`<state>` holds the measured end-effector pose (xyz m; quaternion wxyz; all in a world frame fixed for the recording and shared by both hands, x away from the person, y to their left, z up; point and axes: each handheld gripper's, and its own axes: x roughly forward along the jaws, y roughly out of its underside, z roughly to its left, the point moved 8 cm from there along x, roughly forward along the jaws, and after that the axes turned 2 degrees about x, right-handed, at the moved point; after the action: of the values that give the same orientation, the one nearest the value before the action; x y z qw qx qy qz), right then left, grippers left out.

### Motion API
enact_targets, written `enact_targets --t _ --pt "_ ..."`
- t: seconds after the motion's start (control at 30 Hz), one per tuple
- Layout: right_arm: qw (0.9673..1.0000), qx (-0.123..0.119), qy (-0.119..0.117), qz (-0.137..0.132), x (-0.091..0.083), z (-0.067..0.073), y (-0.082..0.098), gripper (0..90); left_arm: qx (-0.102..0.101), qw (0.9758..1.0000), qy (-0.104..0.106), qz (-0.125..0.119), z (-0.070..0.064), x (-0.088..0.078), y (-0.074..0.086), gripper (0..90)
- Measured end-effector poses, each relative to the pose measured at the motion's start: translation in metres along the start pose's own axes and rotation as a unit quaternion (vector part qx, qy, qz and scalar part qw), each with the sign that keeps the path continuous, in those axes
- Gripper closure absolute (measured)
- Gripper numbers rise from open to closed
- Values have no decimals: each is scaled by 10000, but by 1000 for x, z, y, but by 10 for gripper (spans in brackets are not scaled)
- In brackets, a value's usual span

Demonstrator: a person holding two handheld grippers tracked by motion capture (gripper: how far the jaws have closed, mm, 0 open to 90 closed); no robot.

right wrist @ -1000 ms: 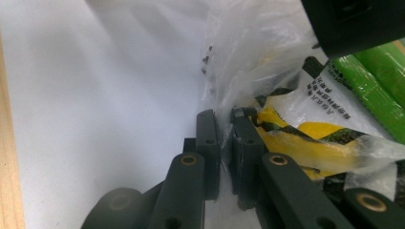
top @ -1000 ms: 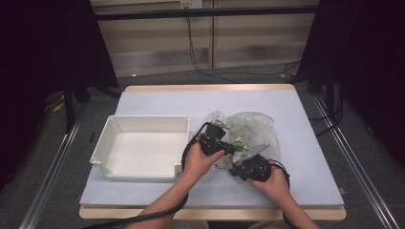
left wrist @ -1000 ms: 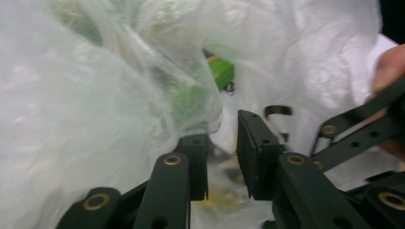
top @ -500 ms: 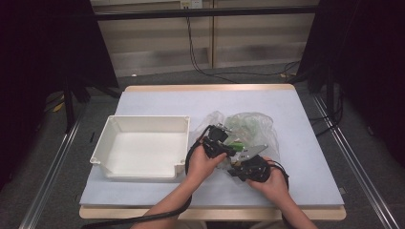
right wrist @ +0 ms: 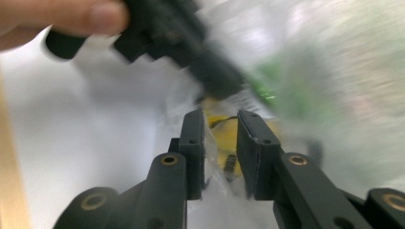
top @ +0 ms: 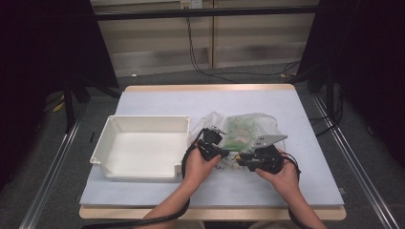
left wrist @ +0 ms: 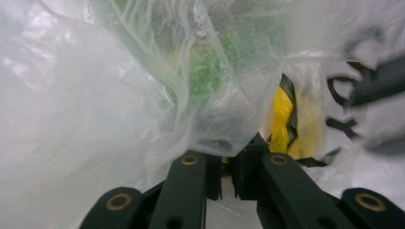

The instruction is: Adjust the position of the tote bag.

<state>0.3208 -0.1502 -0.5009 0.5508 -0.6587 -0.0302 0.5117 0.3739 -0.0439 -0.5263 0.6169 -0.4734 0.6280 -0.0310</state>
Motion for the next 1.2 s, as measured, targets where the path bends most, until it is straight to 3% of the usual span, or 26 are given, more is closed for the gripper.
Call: enact_targets --t 0.07,0.1,0.2,0.23,0.27,0.3,0.33,0.37,0.4,0.47,0.57,0.6,0.63,0.73,0.77,0.8,0.87,1.0,1.07,1.1,1.2 --pt "9999 43 161 13 2 -7 -4 749 55 10000 -26 71 2 0 4 884" --pt "9998 73 168 7 2 -8 -5 748 -37 10000 3 -19 1 1 4 886" --pt "9996 153 223 -51 4 -12 -9 758 19 10000 34 58 1 0 8 891" --pt "9995 196 246 -35 5 -13 -10 755 -183 9997 98 -101 -2 3 7 891" --pt "9994 182 285 18 8 -14 -9 742 -70 9999 116 8 -2 2 9 892" --pt "9995 143 287 55 11 -15 -9 738 -143 9998 102 -87 -4 2 9 893" --pt "9995 158 274 79 13 -15 -9 739 -53 9999 96 -31 -4 1 11 893" --pt "9995 192 243 81 15 -15 -8 749 -113 9998 124 -132 -6 3 10 893" --pt "9995 199 212 85 17 -13 -8 770 -62 9999 112 -58 -5 2 12 893" --pt "9997 99 8 234 23 -4 -6 857 -18 9999 98 -51 -3 1 12 893" --pt "9992 18 -58 392 29 1 -4 872 -129 9998 102 -108 -6 3 10 893" --pt "9991 47 118 411 31 -1 -3 872 -56 9999 80 -42 -6 2 11 894" --pt "9992 64 148 359 34 -4 -3 862 210 9996 104 158 -3 0 13 895" --pt "9984 29 469 308 36 -14 -3 847 151 9997 72 155 -4 0 15 898" --pt "9959 -110 816 365 31 -23 -2 864 160 9997 71 146 -3 0 15 900" --pt "9945 -127 930 465 28 -27 0 868 154 9998 64 135 -3 0 15 900" --pt "9935 -118 989 551 25 -30 3 872 152 9998 57 138 -2 0 15 900" --pt "9887 -263 1212 839 15 -40 19 892 149 9998 77 143 -2 0 15 900" --pt "9855 -206 1337 1026 6 -46 32 900 128 9998 99 141 -2 0 16 900" --pt "9869 -47 1292 965 3 -48 34 900 128 9998 99 141 -2 0 16 900" --pt "9869 41 1299 952 -2 -53 38 900 164 9997 90 146 -2 1 15 900"
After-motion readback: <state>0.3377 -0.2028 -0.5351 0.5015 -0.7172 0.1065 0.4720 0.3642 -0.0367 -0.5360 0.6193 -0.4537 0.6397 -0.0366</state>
